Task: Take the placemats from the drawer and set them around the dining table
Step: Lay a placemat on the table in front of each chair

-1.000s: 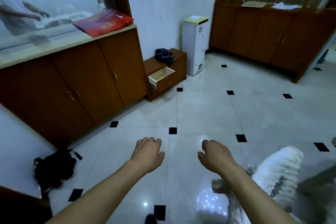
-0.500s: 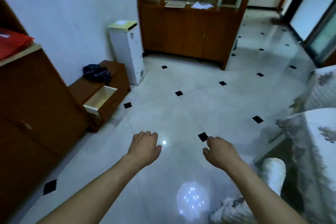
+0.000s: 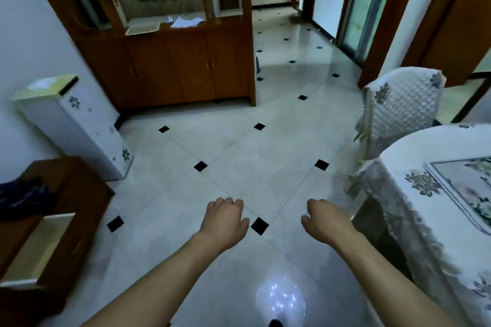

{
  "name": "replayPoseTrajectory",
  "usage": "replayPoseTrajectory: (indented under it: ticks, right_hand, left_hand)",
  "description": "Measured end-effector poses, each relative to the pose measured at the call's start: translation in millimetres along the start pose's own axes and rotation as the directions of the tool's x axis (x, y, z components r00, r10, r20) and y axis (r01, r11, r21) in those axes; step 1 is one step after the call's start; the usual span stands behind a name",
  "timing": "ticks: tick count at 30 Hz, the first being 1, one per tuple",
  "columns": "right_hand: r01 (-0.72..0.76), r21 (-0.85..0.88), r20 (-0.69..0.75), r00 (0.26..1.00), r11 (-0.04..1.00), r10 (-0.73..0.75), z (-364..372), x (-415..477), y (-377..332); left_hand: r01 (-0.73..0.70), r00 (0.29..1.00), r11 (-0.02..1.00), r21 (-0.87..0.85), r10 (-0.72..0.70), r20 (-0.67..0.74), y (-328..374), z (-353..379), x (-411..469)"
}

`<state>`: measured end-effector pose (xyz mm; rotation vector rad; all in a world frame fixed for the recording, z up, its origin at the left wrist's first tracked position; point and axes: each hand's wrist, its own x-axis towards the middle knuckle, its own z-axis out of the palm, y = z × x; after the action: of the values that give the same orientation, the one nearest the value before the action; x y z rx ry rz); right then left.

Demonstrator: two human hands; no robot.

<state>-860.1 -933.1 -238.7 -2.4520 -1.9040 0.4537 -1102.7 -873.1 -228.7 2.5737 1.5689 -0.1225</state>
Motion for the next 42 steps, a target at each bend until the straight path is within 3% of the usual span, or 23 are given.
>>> replayPoseTrajectory:
  ticks: [6,12,16,20,28,31,36,42]
  right_hand:
    - [-0.101,0.027,-0.019,0.995,0.995,0.101,-37,77,40]
    - [-0.371,0.149,0.020,0.928,0.917,0.372,-56,136,105]
    - [-0.567,0.228,-0.008,0.812,0.792,0.584,-78,157,138]
    - [-0.714,0.212,-0.010,0.681,0.667,0.733,-91,157,173]
    - [-0.898,0.275,0.024,0.363,0.343,0.932,-73,101,252]
    - [-0.916,0.322,0.060,0.274,0.241,0.960,-59,89,307]
    - [-0.907,0.386,0.096,0.224,0.171,0.970,-48,83,395]
    - [-0.880,0.472,0.236,0.188,0.056,0.953,-9,93,492]
  left_hand:
    - [-0.137,0.991,0.990,0.033,0.137,0.002,25,-24,128]
    - [-0.373,0.928,0.926,0.052,0.373,0.023,67,-31,267]
    - [-0.552,0.834,0.833,0.037,0.550,0.048,109,-35,357]
    - [-0.728,0.685,0.684,0.041,0.725,0.063,176,-47,428]
    - [-0.927,0.375,0.372,0.047,0.922,0.093,343,-41,460]
    - [-0.950,0.313,0.309,0.056,0.943,0.116,406,-26,461]
    - [-0.952,0.306,0.301,0.054,0.935,0.181,483,5,472]
    - [-0.914,0.400,0.403,0.049,0.875,0.274,572,55,504]
